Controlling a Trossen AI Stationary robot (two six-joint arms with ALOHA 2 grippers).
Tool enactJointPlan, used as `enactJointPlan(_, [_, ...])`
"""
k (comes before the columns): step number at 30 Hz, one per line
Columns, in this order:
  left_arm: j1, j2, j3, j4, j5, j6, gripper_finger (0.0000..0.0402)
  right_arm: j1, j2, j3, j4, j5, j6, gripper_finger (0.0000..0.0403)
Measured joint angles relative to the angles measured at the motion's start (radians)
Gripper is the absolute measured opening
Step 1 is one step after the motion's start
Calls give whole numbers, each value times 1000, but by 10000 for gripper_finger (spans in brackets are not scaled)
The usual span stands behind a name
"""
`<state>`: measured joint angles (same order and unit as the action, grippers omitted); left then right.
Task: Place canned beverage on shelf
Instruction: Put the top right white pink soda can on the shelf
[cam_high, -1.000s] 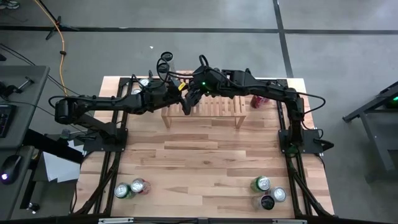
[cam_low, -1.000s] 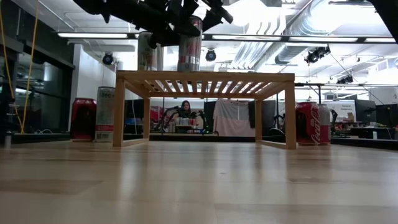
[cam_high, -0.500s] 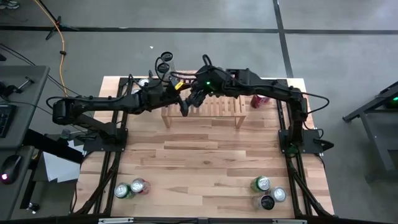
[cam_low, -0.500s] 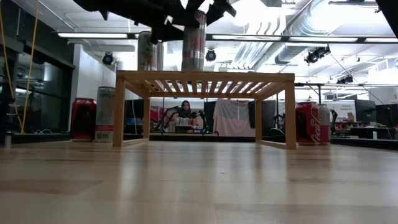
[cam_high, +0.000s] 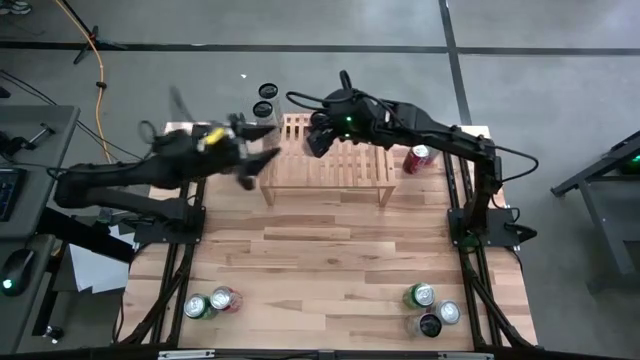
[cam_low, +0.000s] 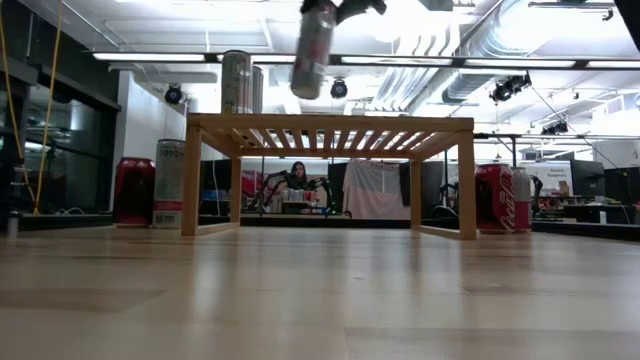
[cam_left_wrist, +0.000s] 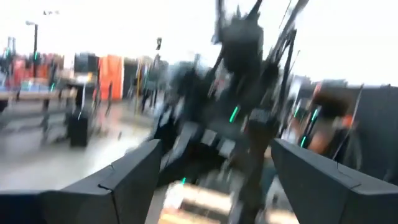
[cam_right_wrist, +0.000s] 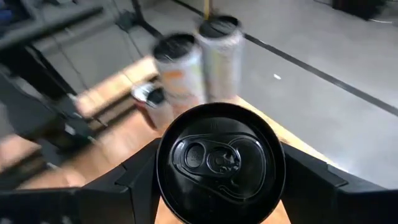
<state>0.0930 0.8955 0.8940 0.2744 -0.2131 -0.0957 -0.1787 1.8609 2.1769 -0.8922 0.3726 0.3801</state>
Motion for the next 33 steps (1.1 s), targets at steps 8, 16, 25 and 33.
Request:
enactJointPlan(8, [-100,-148,0,144,-98,128,296,-14,50,0,134,-21,-7,243])
enactJointPlan(16, [-110,-143,0,142,-125,134,296,-24,66,0,134,-39,29,243])
enactJointPlan(25, [-109,-129,-1,143,-142,134,296,-24,80,1,136,-15,14,243])
enactJointPlan(33, [-109,-126,-1,151,-170,128,296,-31,130,1,132,-8,4,243])
